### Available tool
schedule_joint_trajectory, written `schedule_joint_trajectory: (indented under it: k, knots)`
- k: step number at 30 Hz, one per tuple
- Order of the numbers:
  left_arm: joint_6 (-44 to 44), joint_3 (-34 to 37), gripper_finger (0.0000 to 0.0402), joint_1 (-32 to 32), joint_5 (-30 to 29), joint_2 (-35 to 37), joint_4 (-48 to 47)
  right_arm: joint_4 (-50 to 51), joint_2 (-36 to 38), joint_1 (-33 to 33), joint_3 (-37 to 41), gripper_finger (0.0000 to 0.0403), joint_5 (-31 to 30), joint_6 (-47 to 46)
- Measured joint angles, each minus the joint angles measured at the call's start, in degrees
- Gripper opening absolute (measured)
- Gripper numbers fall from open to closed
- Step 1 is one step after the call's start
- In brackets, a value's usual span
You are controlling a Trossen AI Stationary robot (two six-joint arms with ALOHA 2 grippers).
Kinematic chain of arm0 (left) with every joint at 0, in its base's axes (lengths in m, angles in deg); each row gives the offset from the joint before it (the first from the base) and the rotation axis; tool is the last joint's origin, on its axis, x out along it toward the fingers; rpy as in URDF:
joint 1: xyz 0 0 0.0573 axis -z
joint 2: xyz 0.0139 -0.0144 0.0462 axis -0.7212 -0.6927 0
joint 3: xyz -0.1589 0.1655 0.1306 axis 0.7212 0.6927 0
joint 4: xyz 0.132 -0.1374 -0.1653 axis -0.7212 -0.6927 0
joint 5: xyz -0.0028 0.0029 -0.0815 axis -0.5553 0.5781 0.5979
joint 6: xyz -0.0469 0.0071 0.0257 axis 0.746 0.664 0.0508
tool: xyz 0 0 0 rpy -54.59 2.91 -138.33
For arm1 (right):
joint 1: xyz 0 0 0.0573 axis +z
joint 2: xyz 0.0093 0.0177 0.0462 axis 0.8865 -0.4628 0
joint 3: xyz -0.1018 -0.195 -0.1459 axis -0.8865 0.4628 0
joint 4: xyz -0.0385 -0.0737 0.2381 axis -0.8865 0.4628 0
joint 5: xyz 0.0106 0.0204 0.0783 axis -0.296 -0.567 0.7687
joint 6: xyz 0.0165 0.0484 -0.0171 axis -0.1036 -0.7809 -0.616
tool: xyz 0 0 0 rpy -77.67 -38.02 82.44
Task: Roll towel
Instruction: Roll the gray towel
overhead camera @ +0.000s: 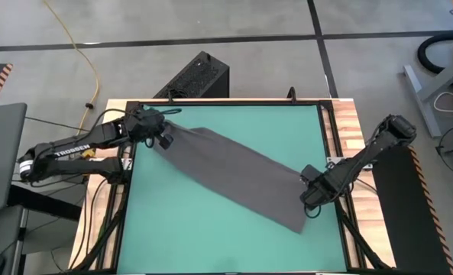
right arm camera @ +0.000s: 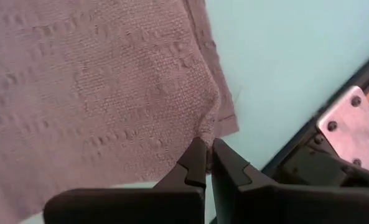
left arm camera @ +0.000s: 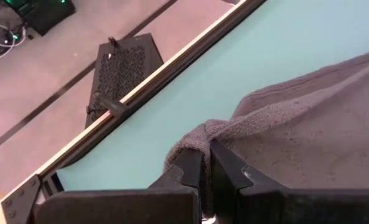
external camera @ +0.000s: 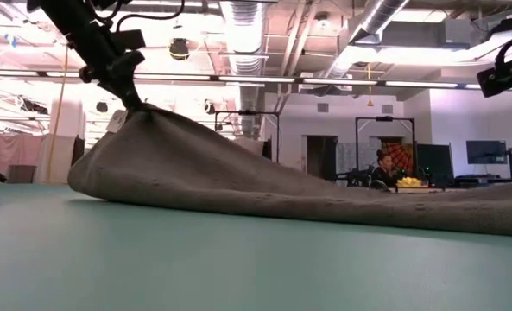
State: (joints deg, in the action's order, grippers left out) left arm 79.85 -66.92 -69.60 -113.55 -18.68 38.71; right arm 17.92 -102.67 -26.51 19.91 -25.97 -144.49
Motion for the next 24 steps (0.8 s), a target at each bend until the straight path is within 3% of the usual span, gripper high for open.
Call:
schedule_joint_trajectory:
  k: [5,14,24]
  knots:
    - [-0.57,-0.04,0.0000,-1.70,0.52,-0.61,-0.04,5.32,0.02,0.90,-1.35,0.0024,0.51,-3.01]
    - [-0.77,-0.04,0.0000,-2.54,2.58,-6.63,1.36,2.71,-1.43,0.83,-1.37,0.0025,1.49,-3.06]
    - [-2.32,-0.04,0.0000,-2.54,-0.84,-10.42,5.19,2.92,-7.04,0.79,-1.37,0.0048,1.46,-3.08]
